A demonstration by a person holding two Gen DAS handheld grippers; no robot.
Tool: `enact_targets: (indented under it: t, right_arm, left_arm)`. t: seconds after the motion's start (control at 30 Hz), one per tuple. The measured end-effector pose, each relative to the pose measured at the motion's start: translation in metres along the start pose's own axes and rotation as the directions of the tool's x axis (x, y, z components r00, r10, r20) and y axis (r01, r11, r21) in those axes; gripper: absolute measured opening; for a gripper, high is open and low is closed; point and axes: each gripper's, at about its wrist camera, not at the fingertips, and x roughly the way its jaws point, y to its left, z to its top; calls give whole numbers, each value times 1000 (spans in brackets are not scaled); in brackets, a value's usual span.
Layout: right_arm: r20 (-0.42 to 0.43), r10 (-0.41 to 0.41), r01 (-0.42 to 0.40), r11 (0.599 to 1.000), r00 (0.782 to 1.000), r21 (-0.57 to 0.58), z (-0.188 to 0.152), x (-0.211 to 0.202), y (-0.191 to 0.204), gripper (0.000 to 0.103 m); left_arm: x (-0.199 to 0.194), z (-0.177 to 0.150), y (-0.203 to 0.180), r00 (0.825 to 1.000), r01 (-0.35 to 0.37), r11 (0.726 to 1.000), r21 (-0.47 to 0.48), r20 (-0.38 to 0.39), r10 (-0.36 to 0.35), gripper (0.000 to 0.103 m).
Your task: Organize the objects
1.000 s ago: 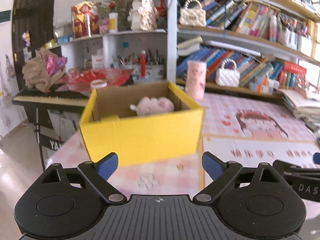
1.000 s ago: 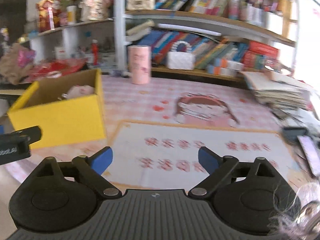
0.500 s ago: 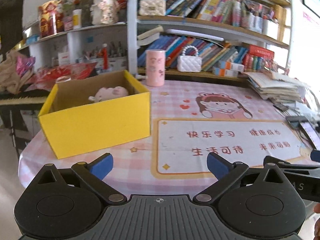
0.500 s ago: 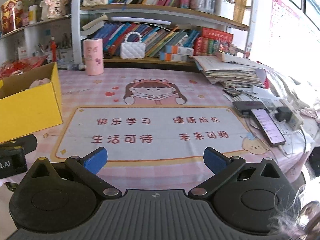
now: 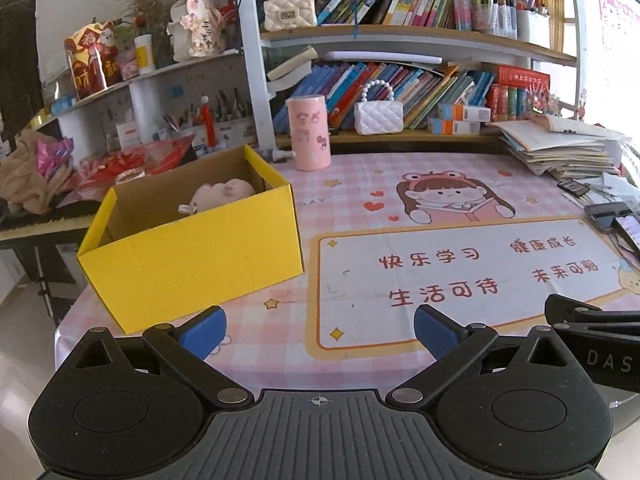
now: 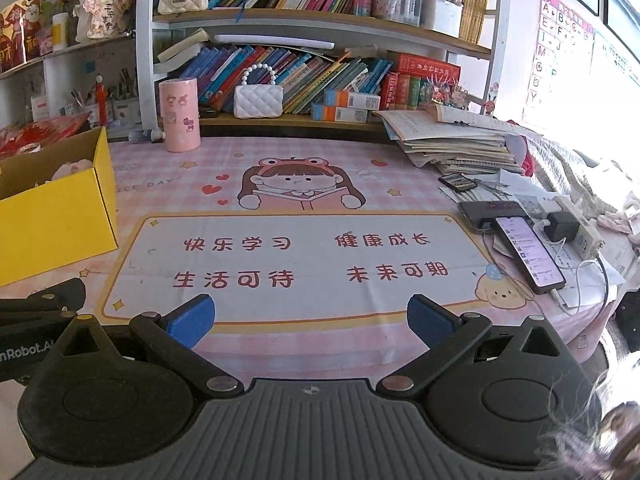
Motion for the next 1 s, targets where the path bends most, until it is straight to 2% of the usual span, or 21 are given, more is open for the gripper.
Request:
enact_targets:
  t: [1.0]
  right_arm:
    - [-16,-2,2,1000,1000,-1,2,6,2,103]
  left_arm:
    - [5,0,3,999,-17,999,-29,-48,16,101]
